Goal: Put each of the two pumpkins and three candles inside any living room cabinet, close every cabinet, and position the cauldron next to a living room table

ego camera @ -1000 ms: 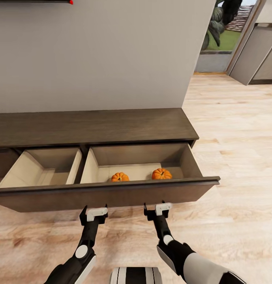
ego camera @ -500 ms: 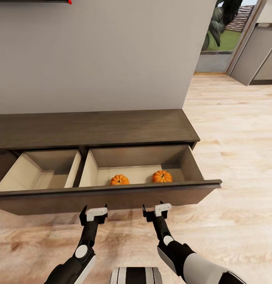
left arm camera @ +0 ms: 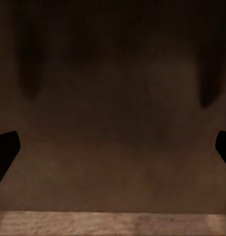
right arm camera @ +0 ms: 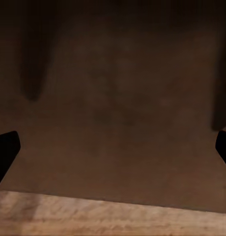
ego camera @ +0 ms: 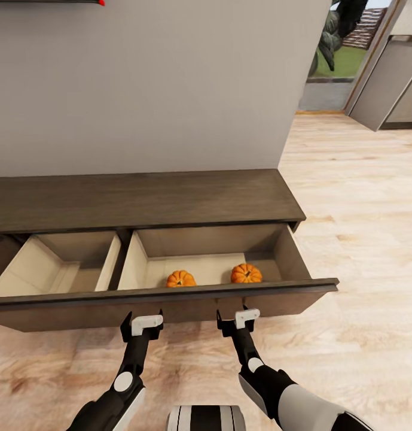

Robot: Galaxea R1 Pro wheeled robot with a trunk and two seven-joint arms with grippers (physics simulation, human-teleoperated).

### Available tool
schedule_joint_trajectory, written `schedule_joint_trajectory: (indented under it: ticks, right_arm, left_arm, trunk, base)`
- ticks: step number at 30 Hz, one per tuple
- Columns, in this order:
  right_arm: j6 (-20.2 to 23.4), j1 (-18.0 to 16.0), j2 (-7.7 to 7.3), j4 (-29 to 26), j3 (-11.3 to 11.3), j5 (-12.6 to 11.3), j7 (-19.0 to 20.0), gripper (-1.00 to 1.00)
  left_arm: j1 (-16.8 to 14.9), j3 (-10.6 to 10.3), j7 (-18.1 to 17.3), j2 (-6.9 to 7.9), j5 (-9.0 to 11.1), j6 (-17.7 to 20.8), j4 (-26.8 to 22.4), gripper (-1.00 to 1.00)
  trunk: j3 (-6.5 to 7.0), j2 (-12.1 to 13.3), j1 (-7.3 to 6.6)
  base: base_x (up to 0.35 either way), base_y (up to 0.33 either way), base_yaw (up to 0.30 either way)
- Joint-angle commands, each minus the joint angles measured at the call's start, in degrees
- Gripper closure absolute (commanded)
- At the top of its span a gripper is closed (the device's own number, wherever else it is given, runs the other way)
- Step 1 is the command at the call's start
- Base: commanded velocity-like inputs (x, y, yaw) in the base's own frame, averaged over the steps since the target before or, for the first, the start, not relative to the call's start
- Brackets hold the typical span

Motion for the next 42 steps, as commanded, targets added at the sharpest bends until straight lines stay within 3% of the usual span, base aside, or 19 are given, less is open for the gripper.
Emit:
schedule_joint_trajectory:
  ticks: [1,11,42]
  right_arm:
    - [-0.11,-0.06,-0.01,0.03,0.51,-0.15,-0.49,-1.00]
    - [-0.11,-0.06,-0.02,0.03,0.51,-0.15,-0.49,-1.00]
    - [-0.07,-0.06,-0.02,0.04,0.42,-0.24,-0.49,-1.00]
  left_arm:
    - [-0.04,-0.37,0.37,0.09,0.55,-0.31,0.00,-1.00]
    - [-0.07,-0.38,0.37,0.09,0.52,-0.31,0.00,-1.00]
    - [-0.07,-0.38,0.27,0.09,0.62,-0.29,0.00,-1.00]
  trunk:
    - [-0.04,-0.01,0.00]
    - [-0.04,-0.01,0.00]
    - [-0.04,-0.01,0.00]
  base:
    - [0.080,0.000,0.000]
    - [0.094,0.000,0.000]
    - [0.219,0.000,0.000]
